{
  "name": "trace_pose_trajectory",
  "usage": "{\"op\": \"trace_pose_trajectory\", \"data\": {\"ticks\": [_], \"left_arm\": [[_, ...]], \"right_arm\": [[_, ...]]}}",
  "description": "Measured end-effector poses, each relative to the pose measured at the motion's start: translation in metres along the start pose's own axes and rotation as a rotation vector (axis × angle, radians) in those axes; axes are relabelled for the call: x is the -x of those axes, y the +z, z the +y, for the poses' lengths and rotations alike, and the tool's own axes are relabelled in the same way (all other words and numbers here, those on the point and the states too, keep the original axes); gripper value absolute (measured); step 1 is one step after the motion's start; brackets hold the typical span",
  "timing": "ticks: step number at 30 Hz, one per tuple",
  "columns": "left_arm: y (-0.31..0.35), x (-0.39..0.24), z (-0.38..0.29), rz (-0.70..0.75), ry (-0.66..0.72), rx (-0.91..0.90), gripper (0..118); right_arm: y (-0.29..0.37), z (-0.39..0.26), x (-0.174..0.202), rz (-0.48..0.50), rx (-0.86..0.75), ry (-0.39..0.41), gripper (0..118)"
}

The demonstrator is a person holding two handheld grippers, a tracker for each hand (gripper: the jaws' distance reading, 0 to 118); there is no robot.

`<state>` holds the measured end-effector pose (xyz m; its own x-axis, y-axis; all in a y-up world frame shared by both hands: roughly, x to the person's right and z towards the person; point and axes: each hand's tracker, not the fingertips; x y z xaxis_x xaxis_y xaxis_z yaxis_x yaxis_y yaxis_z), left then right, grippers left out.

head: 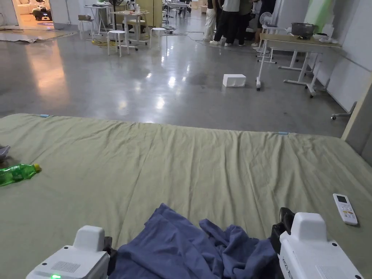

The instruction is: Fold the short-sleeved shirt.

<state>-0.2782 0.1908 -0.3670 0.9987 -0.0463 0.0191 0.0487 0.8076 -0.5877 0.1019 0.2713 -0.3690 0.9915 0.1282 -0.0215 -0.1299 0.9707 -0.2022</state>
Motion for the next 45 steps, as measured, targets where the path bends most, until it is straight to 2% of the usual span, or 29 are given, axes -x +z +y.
{"op": "trace_pose_trajectory", "data": {"ticks": [2,4,5,7,12,14,15,16,19,22,27,31,34,37,38,40,41,44,45], "left_arm": [[-0.017,0.006,-0.011,-0.001,0.048,0.071,20],[-0.021,0.003,-0.014,-0.012,0.088,0.156,61],[-0.027,0.004,-0.018,-0.008,0.101,0.203,71],[-0.044,0.008,-0.030,-0.036,0.128,0.253,75],[-0.072,0.006,-0.047,-0.057,0.174,0.372,75],[-0.079,0.003,-0.050,-0.048,0.167,0.374,69],[-0.077,-0.002,-0.049,-0.046,0.160,0.380,56],[-0.078,-0.005,-0.050,0.002,0.117,0.371,33],[-0.070,-0.021,-0.048,-0.003,0.046,0.340,9],[-0.071,-0.035,-0.053,-0.018,-0.023,0.351,6],[-0.069,-0.013,-0.048,-0.070,0.074,0.329,4],[-0.035,-0.009,-0.031,-0.062,0.095,0.259,4],[-0.024,-0.002,-0.025,-0.088,0.132,0.211,4],[-0.025,0.000,-0.025,-0.086,0.125,0.213,4],[-0.025,-0.001,-0.025,-0.088,0.117,0.210,4],[-0.032,0.000,-0.030,-0.085,0.100,0.217,4],[-0.033,-0.001,-0.031,-0.081,0.099,0.220,4],[-0.035,-0.005,-0.033,-0.068,0.099,0.233,4],[-0.037,-0.006,-0.036,-0.064,0.101,0.243,4]], "right_arm": [[0.001,0.000,0.001,0.002,0.007,0.006,0],[-0.001,0.000,0.001,0.005,0.015,0.010,0],[-0.001,0.000,0.002,0.005,0.017,0.015,0],[-0.001,0.000,0.002,0.006,0.022,0.019,0],[-0.008,-0.012,0.001,0.019,0.066,0.004,0],[-0.006,-0.011,0.001,0.017,0.079,0.000,0],[-0.006,-0.012,0.000,0.015,0.086,-0.001,0],[-0.006,-0.014,0.000,0.012,0.093,0.000,0],[-0.005,-0.019,-0.002,0.003,0.104,0.006,0],[-0.007,-0.023,-0.005,-0.007,0.112,0.011,0],[-0.014,-0.028,-0.014,-0.012,0.127,0.024,0],[-0.034,-0.028,-0.031,-0.015,0.147,0.044,0],[-0.063,-0.030,-0.050,0.031,0.255,-0.024,1],[-0.099,-0.034,-0.062,0.033,0.371,-0.005,22],[-0.113,-0.035,-0.065,0.042,0.453,0.033,22],[-0.141,-0.047,-0.069,0.090,0.568,0.042,72],[-0.149,-0.051,-0.067,0.109,0.583,0.052,82],[-0.169,-0.065,-0.062,0.081,0.643,0.043,82],[-0.181,-0.074,-0.062,0.102,0.667,0.042,82]]}}
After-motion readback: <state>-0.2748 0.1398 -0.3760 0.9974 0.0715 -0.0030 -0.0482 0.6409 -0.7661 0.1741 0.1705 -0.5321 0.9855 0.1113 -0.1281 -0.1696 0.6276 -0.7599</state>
